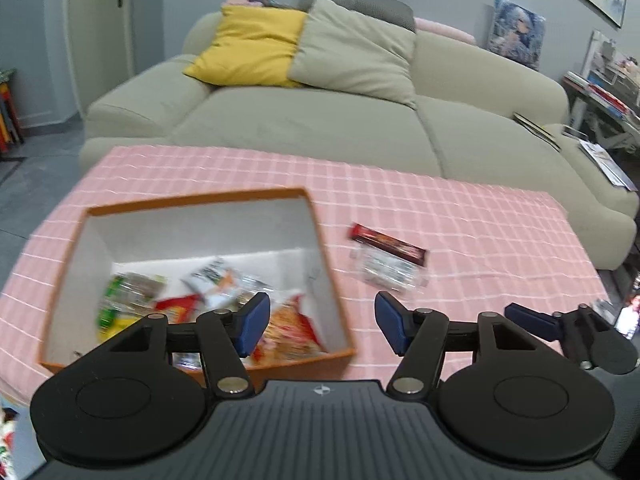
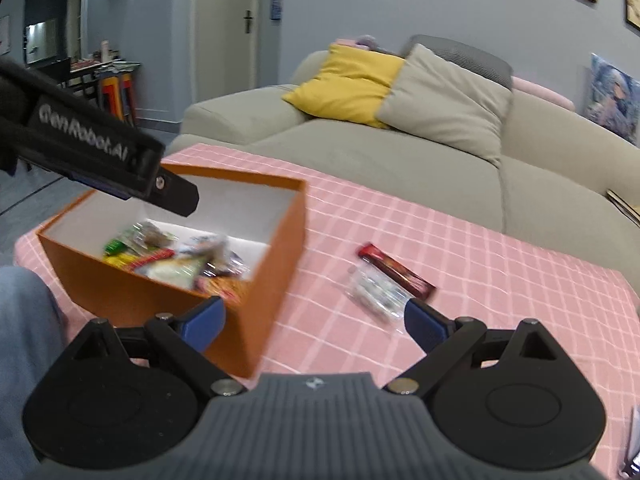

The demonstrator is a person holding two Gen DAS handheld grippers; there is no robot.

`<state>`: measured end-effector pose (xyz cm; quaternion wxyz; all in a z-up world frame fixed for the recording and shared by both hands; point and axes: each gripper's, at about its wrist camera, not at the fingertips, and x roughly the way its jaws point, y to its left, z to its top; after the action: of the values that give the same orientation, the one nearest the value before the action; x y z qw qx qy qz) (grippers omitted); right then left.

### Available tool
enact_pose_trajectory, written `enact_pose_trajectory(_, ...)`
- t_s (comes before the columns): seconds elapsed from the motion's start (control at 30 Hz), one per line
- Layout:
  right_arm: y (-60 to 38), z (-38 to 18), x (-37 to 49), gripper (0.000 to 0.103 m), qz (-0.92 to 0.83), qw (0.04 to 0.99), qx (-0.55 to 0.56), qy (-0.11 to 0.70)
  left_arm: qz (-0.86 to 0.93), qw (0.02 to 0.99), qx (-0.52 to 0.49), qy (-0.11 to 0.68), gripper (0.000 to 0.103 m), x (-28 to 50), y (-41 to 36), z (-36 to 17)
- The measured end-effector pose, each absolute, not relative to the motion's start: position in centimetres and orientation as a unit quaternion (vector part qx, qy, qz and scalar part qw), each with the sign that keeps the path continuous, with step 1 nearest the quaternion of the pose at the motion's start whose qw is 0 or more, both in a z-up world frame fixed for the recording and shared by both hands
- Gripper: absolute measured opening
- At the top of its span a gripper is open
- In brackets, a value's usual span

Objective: Organize snacks
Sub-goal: 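Withdraw both tools from the box toward the chocolate bar, then lower the left tool over the clear ball packet while the right tool straddles the red chocolate bar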

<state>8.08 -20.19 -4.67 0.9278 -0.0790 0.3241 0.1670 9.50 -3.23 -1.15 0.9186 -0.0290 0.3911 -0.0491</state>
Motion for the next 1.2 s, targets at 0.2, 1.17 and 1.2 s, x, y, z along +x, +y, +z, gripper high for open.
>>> enact_pose_trajectory(0.2,-23.4,-6.3,8.4,0.093,0.146,0.927,-0.094,0.333,-0.08,0.913,-0.025,0.399,0.069,9.8,-7.6,-2.4)
enact_pose_trajectory(1.17,-31.7,-14.6,20.6,0.076,0.135,0.915,-0.136,0.354,0.077,0.851,-0.18,0.487,0.078,23.7,-14.7,-12.9)
enact_pose_trajectory(1.2,-31.7,-14.8,21.1,0.076,0.136,0.916,-0.137,0.352,0.083,0.848,-0.188,0.489,0.079,24.2,-14.5,-13.3)
